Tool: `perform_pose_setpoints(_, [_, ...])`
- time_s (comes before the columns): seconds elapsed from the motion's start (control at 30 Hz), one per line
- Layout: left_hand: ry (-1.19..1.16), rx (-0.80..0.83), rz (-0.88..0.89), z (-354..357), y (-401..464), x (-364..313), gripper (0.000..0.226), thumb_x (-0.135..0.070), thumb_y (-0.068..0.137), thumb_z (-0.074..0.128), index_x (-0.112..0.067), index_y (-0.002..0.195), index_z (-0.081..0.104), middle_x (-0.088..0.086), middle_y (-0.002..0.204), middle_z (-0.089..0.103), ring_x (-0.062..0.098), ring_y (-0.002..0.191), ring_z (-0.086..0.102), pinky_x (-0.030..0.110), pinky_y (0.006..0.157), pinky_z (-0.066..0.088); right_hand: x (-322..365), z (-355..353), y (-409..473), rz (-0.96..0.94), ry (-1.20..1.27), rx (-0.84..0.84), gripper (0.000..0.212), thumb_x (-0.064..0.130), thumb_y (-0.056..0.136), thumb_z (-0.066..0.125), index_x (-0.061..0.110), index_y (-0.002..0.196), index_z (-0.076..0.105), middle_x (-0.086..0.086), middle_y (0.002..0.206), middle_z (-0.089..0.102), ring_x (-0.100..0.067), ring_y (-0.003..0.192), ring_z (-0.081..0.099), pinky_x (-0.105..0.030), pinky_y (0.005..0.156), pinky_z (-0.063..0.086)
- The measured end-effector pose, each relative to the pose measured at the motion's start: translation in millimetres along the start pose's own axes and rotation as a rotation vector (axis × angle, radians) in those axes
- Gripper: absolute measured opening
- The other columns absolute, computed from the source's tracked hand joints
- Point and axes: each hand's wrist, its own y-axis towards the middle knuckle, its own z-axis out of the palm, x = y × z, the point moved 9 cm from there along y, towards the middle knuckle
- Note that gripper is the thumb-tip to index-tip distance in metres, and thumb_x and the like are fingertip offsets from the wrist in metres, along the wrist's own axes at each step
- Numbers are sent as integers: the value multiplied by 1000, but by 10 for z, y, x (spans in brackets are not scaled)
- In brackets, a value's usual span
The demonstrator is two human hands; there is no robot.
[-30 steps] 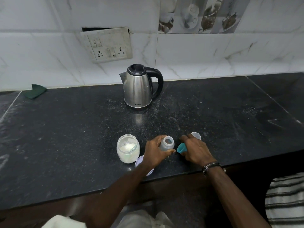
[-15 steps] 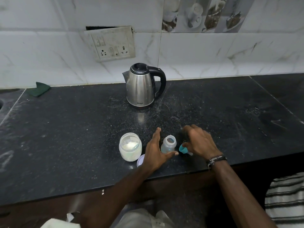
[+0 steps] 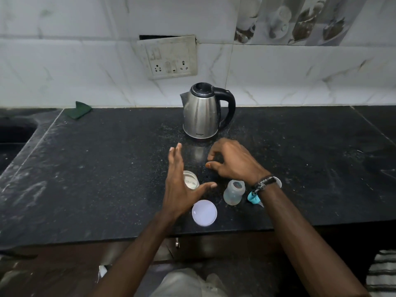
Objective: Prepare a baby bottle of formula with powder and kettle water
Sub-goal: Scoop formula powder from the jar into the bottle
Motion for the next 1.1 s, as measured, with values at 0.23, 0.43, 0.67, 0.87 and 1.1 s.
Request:
perform_pose_setpoints(0.23, [7,165,-265,-120,-174,783,170,-83,30,83,-21,161,-6,-6,170,-4,15,157,-3,42,126,14,456,691,322,-80,-151,321,12,8,78,62,13,79,72,-3,89,74,-24,87,67,-29,66,47])
perform_pose_setpoints(0.43, [-9,282,-356,43,-312,1069,161,-49,36,103,-20,161,5,-1,165,28,16,150,32,39,120,33,556,1008,351,-34,-416,449,28,19,86,61,8,112,64,-15,120,67,-34,110,64,-34,74,45])
perform_pose_setpoints(0.67, [-96,170,-296,62,-315,1101,106,-40,42,104,-34,135,53,-12,128,67,3,117,63,41,101,54,489,1210,410,11,-487,550,42,24,84,67,12,124,62,-9,126,66,-29,114,64,-37,79,49])
perform_pose_setpoints(0.87, [-131,133,-264,41,-314,1080,98,-37,45,103,-46,129,53,-15,125,68,0,115,64,35,97,55,508,1151,409,-24,-377,430,28,20,82,67,10,107,62,-14,118,66,-35,108,64,-36,74,45])
perform_pose_setpoints(1.1, [-151,126,-240,44,-319,1068,94,-33,48,103,-50,126,53,-18,124,68,0,114,64,27,94,53,482,1113,364,-12,-309,239,22,21,79,69,18,81,47,-12,110,65,-34,106,58,-38,77,41])
